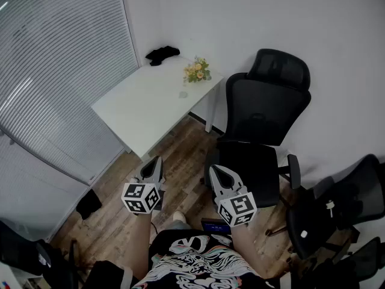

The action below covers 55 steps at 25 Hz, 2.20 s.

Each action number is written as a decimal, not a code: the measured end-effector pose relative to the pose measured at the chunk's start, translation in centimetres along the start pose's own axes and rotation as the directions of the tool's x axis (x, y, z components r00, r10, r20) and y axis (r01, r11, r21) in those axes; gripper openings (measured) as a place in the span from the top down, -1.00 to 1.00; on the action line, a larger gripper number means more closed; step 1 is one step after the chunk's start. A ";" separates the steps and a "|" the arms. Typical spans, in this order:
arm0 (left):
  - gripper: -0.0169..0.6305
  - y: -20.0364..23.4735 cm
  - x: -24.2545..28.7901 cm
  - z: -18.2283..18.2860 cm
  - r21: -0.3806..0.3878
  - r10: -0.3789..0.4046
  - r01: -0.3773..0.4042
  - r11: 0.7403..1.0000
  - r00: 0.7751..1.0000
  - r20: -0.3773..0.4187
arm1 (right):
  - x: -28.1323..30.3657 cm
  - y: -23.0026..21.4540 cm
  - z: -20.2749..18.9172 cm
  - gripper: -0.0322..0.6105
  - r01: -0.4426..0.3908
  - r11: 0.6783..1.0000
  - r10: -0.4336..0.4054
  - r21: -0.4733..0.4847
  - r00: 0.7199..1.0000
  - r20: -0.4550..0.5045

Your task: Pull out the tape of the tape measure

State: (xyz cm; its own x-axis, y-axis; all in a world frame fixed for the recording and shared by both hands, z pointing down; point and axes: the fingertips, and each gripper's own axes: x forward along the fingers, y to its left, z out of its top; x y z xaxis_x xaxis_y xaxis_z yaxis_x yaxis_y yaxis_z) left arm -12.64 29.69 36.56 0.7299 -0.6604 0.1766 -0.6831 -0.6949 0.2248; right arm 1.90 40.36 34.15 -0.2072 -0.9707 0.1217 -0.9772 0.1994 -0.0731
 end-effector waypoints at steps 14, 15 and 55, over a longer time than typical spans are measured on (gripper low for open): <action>0.94 -1.2 -1.3 0.2 -0.054 -0.074 0.077 0.996 0.996 0.043 | -0.2 0.5 -1.1 0.89 0.034 0.999 -0.035 -0.015 0.999 -0.033; 0.94 -1.0 -1.4 0.2 -0.032 -0.055 0.057 0.998 0.998 0.037 | -0.2 0.3 -1.1 0.89 0.038 0.999 -0.038 -0.011 0.999 -0.033; 0.94 21.1 38.4 -0.8 -0.132 -0.127 0.095 0.987 0.959 -0.253 | 39.6 -20.3 -5.1 0.89 0.111 0.993 -0.099 0.032 0.964 -0.248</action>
State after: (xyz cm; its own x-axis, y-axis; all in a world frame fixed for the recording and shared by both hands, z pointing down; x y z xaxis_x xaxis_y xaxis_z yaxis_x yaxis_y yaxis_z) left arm 0.99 -10.04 48.85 0.7931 -0.4732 0.3836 -0.6009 -0.7110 0.3653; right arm 13.33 -1.50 45.51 -0.1144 -0.9218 0.3704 -0.9921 0.0865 -0.0911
